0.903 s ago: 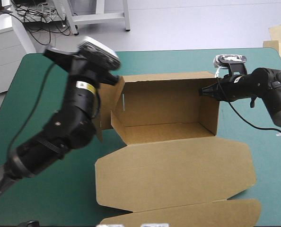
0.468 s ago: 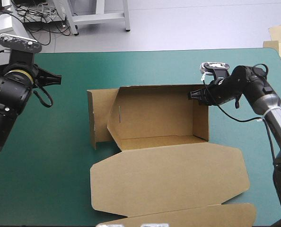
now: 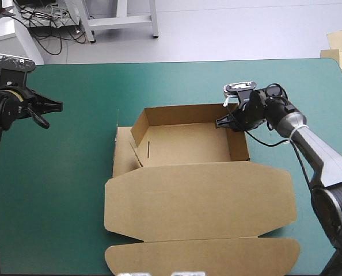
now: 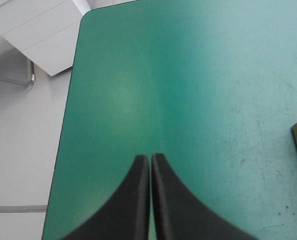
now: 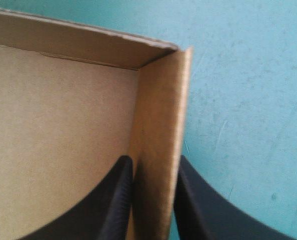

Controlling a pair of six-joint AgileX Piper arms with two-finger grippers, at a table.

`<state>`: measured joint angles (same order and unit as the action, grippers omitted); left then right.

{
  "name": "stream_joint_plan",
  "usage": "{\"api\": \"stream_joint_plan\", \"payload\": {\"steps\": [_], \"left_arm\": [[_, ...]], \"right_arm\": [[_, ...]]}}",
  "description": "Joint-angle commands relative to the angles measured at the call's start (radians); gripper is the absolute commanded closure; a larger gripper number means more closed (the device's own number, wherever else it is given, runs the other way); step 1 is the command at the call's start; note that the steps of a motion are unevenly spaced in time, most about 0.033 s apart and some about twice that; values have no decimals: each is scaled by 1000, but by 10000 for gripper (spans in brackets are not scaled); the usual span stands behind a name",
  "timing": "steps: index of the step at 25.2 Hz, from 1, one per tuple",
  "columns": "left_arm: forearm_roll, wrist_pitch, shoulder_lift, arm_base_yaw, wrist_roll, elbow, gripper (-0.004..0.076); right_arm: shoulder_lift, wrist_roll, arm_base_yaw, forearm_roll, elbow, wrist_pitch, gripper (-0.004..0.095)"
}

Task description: Fold the box

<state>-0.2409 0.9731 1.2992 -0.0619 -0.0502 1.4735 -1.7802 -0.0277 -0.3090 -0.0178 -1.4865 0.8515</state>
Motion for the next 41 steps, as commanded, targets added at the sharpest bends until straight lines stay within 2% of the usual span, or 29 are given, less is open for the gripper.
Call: {"api": "stream_joint_plan", "payload": {"steps": [1,4,9,16,22,24,31,37,41], "left_arm": [[12,-47,-23,2,8,24,728],[14,-37,-16,2,8,24,728],[20,-9,4,2,8,24,728],[28,-4,7,2,8,24,728],[43,29,7,2,8,24,728],[56,40,7,2,8,24,728],[67,77,7,2,0,24,728],[66,122,7,2,0,24,728],[74,127,7,2,0,24,728]], "right_arm": [[48,-14,-8,31,-86,0,457],[48,-14,-8,47,-152,54,373],[53,28,-8,121,-285,210,366],[171,28,-8,120,-299,240,368],[314,53,-8,117,-224,280,369],[298,14,-8,112,-197,284,369],[143,18,-8,71,-136,346,369],[32,21,-8,18,-136,337,369],[9,28,-8,-35,-136,287,369]]}}
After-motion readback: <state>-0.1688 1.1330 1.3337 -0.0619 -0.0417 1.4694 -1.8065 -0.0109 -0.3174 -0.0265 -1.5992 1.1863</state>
